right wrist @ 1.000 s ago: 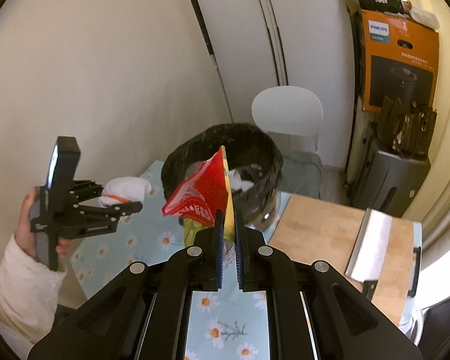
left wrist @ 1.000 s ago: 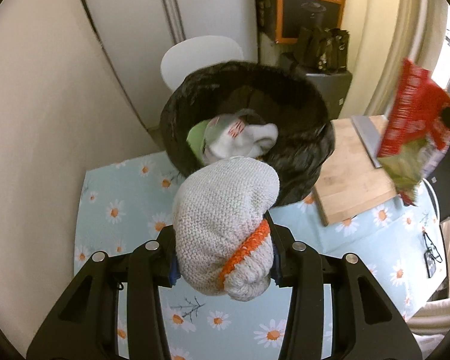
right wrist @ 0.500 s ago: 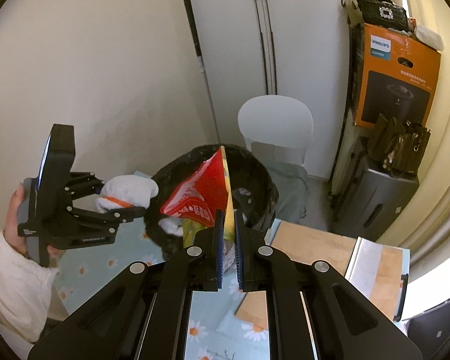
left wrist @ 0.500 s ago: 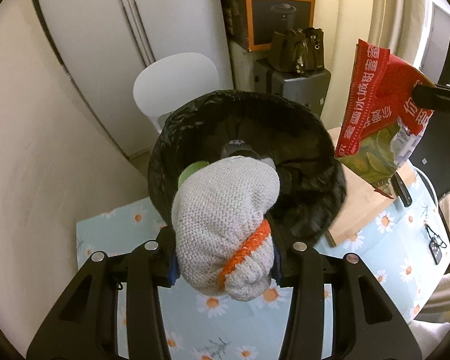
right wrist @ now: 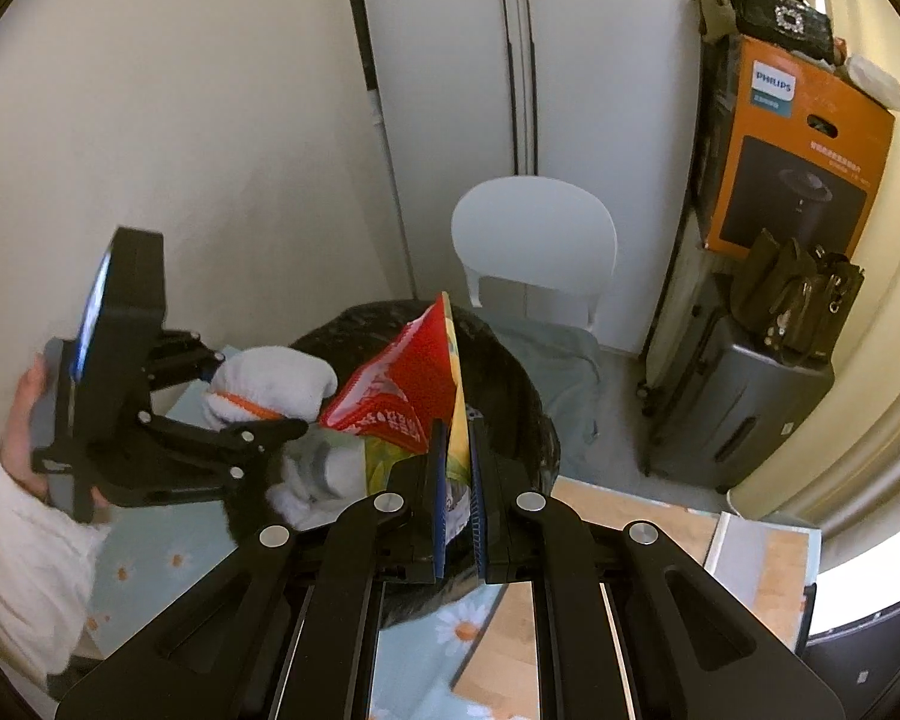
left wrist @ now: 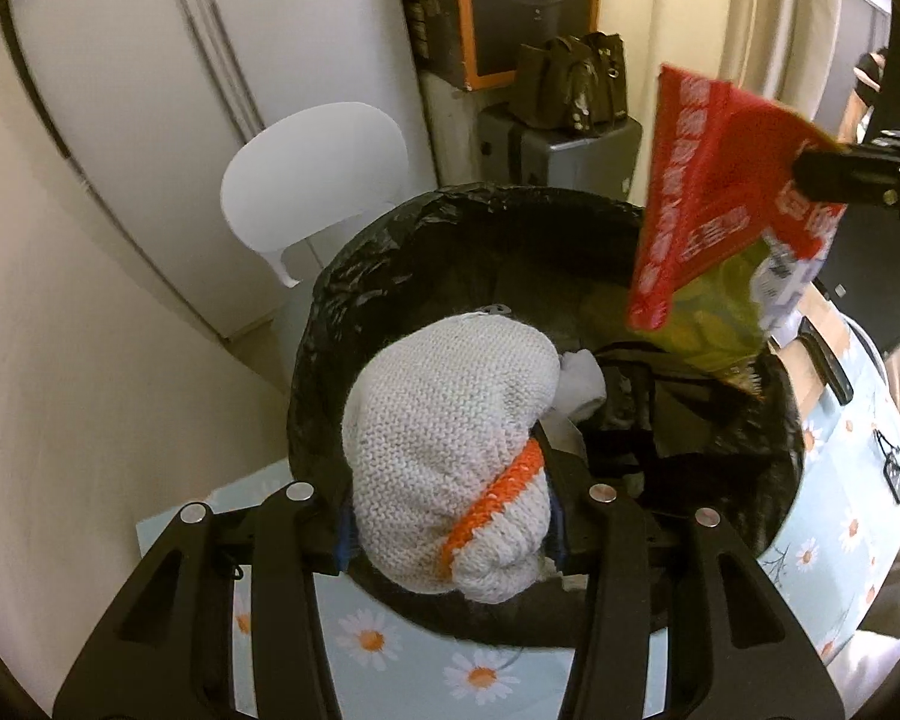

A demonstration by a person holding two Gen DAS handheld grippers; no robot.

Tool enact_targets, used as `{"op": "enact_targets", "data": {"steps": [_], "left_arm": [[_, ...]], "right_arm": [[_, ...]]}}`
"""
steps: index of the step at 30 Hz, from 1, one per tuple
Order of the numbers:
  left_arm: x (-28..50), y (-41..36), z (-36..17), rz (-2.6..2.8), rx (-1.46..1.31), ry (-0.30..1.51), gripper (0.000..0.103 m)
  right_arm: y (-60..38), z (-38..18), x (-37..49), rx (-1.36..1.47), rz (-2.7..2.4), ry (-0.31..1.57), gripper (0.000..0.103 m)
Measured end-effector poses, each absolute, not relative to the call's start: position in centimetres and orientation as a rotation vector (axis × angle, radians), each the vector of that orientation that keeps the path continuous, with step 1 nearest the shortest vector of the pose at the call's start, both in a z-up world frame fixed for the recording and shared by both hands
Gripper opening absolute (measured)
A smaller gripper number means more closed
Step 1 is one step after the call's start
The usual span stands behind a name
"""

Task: Collect trash
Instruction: 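Carry the sock ball and red wrapper with both tools into the bin opening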

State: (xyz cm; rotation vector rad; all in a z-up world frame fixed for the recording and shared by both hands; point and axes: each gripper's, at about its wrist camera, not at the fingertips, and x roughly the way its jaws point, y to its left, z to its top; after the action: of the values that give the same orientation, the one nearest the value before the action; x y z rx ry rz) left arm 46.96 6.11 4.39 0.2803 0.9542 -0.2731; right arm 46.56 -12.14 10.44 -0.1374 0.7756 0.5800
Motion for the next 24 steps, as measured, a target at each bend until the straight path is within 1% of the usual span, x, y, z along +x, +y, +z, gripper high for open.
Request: {"op": "enact_targets", "data": {"steps": [12, 24], "left_arm": [[51.7, 6.0, 2.6, -0.352, 0.389, 1.003, 0.047], [53.9, 4.5, 0.0, -0.400, 0.479, 1.089, 0.047]], "right_arm": [[-9.6, 6.7, 50.3, -0.189, 0.550, 0.854, 0.007], [-7.2, 3.2, 52.2, -0.248, 0.607, 0.953, 0.007]]}}
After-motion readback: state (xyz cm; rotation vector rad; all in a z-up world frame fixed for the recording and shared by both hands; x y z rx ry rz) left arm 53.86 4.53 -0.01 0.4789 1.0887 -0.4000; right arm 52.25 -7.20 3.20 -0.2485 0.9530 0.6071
